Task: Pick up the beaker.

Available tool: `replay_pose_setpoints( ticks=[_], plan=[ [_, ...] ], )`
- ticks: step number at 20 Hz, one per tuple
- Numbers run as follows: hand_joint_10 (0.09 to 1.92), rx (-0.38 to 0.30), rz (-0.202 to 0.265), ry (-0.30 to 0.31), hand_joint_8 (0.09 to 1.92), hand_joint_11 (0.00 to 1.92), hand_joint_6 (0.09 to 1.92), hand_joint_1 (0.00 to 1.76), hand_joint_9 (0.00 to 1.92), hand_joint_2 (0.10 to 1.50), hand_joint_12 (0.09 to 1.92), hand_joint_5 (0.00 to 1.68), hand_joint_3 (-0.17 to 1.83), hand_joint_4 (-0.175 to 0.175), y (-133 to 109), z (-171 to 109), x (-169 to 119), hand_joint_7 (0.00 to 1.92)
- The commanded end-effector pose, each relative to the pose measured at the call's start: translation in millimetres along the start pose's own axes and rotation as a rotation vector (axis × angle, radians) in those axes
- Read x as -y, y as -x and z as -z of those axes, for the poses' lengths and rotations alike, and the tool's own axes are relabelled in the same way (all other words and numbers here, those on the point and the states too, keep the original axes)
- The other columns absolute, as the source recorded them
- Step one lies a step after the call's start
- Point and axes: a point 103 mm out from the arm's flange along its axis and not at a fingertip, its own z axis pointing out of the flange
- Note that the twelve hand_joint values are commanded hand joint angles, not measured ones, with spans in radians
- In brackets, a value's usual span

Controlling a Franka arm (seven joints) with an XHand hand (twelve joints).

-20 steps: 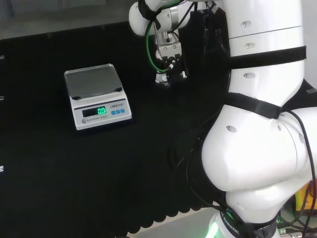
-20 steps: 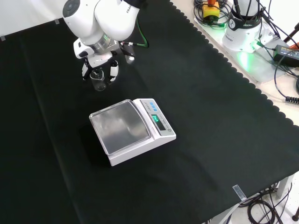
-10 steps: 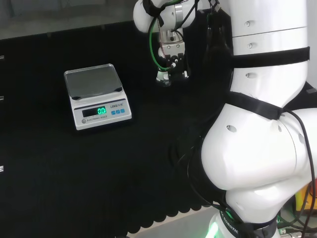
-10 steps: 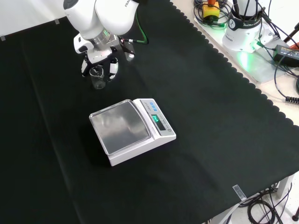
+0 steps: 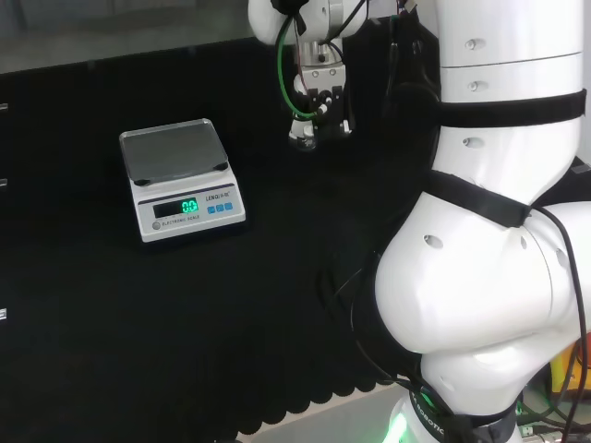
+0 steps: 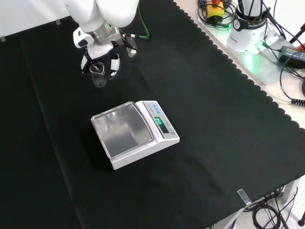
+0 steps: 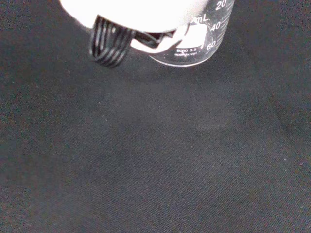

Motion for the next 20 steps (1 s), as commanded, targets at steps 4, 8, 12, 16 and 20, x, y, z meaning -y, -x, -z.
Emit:
replay_pose_setpoints(
  ticks=[4, 8, 12, 16, 20],
  plan=[
    [0.23, 0.007, 0.028, 0.028, 0.71, 1.42, 0.69, 1.28, 1.36, 0.62, 0.66, 0.82, 0.71, -0.175, -18.2, 34.5, 25.9, 1.11],
    [0.23, 0.031, 0.047, 0.022, 0.71, 1.44, 0.69, 1.28, 1.36, 0.62, 0.66, 0.82, 0.71, -0.175, -33.9, 51.1, 37.1, 1.11],
    [0.23, 0.05, 0.058, 0.034, 0.7, 1.45, 0.69, 1.27, 1.36, 0.62, 0.65, 0.82, 0.71, -0.175, -48.6, 66.1, 49.9, 1.11],
    [0.23, 0.04, 0.063, 0.018, 0.7, 1.45, 0.7, 1.27, 1.36, 0.62, 0.65, 0.82, 0.72, -0.175, -61.0, 78.6, 58.1, 1.11],
    [0.23, 0.032, 0.065, 0.019, 0.7, 1.46, 0.7, 1.27, 1.36, 0.62, 0.65, 0.82, 0.72, -0.175, -71.6, 86.1, 62.6, 1.11]
  ],
)
